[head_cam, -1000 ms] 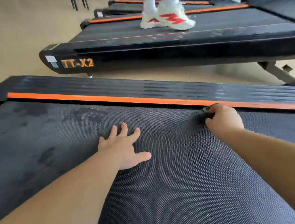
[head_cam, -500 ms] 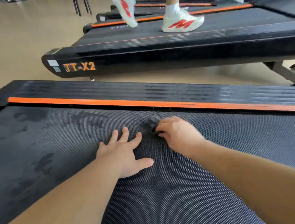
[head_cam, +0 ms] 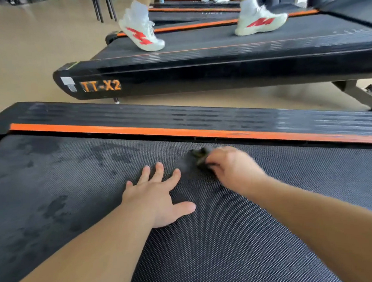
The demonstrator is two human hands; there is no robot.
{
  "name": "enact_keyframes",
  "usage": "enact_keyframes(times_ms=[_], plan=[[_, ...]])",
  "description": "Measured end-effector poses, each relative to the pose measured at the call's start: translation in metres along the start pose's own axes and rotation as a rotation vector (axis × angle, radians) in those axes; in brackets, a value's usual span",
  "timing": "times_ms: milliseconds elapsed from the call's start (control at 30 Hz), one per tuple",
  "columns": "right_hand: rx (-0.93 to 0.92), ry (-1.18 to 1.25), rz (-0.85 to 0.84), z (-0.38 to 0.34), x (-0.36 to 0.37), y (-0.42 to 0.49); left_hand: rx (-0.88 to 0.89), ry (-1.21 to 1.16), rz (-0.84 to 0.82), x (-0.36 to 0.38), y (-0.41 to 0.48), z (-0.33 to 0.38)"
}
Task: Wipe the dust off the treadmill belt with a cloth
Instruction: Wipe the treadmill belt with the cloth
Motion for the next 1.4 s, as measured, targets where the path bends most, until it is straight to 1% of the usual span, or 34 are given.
enact_keyframes(times_ms=[33,100,133,167,233,300,367,400,433,467,500,600,633,667,767,800,833,900,933,967,1000,1033,1133,1167,1200,1267,1300,1333,1400], plan=[[0.141,-0.043,0.025,0.026,-0.01,0.002,0.004,0.002,-0.005,0.001,0.0,0.0],[0.486,-0.138,0.025,0.078,-0.025,-0.002,0.006,0.002,-0.001,0.001,0.002,0.0],[0.589,-0.163,0.022,0.091,-0.027,-0.004,0.006,0.003,0.0,0.001,0.003,-0.001],[0.628,-0.169,0.024,0.093,-0.027,-0.002,0.006,0.004,-0.003,0.001,0.003,-0.001],[0.617,-0.134,0.026,0.071,-0.023,0.005,0.007,0.001,0.001,0.003,0.003,0.0],[0.523,-0.033,0.021,0.035,-0.012,0.017,0.007,-0.001,0.01,0.003,0.003,-0.001],[0.284,0.056,-0.025,-0.013,0.0,0.023,0.005,0.003,0.013,0.002,0.003,-0.001],[0.151,0.062,-0.078,-0.034,0.006,0.019,0.004,0.005,0.014,0.002,0.003,0.0],[0.044,0.028,-0.114,-0.042,0.01,0.014,0.003,0.005,0.015,0.002,0.003,0.0],[0.002,-0.018,-0.114,-0.036,0.008,0.013,0.004,0.004,0.013,0.002,0.003,-0.001],[0.048,-0.062,-0.085,-0.016,0.002,0.013,0.007,0.004,0.009,0.002,0.003,-0.001],[0.463,-0.169,-0.006,0.072,-0.027,0.007,0.013,0.001,0.003,0.003,0.004,-0.001],[0.545,-0.165,0.006,0.089,-0.029,0.003,0.011,0.001,0.002,0.003,0.004,-0.001],[0.577,-0.15,0.007,0.092,-0.029,0.0,0.01,0.001,0.0,0.003,0.004,-0.001],[0.542,-0.067,0.03,0.052,-0.02,-0.005,0.009,0.002,0.009,0.003,0.003,0.0],[0.478,-0.037,0.027,0.03,-0.012,-0.008,0.005,0.001,0.011,0.002,0.002,0.0],[0.365,-0.014,0.022,0.006,-0.007,-0.014,0.0,-0.001,0.011,0.002,0.002,0.0],[0.057,0.052,0.019,-0.039,-0.003,-0.037,-0.007,0.003,0.013,0.002,0.002,0.001],[-0.088,0.064,0.019,-0.046,0.0,-0.045,-0.008,0.003,0.011,0.002,0.002,0.0],[-0.192,0.051,0.02,-0.041,0.0,-0.044,-0.005,0.004,0.007,0.001,0.002,0.001],[-0.189,0.017,0.01,-0.025,-0.002,-0.036,-0.001,0.006,0.001,0.002,0.002,0.001],[-0.079,-0.017,0.013,-0.001,-0.006,-0.022,0.002,0.008,-0.003,0.002,0.002,0.001],[0.43,-0.1,0.021,0.063,-0.021,0.006,0.0,0.0,-0.011,0.002,0.001,0.0],[0.529,-0.101,0.043,0.07,-0.022,0.008,0.0,-0.001,-0.012,0.002,0.002,0.001],[0.588,-0.077,0.051,0.067,-0.02,0.01,0.0,0.0,-0.012,0.002,0.001,0.001],[0.616,-0.021,0.039,0.046,-0.017,0.013,0.002,0.002,-0.012,0.002,0.002,0.001],[0.58,0.007,0.038,0.03,-0.014,0.014,0.004,0.004,-0.007,0.002,0.002,0.001],[0.504,0.04,0.033,0.01,-0.01,0.015,0.004,0.006,0.001,0.002,0.002,0.001],[0.217,0.075,-0.008,-0.04,-0.002,0.006,0.0,0.0,0.013,0.002,0.002,0.001]])
Point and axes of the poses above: each hand's wrist, its own y-axis towards the middle knuckle, its own x-axis out of the palm, z = x × y, the point moved 7 cm from there along y, towards the middle knuckle, and after that the axes turned 5 degrees about -y, right-handed, at the moved point
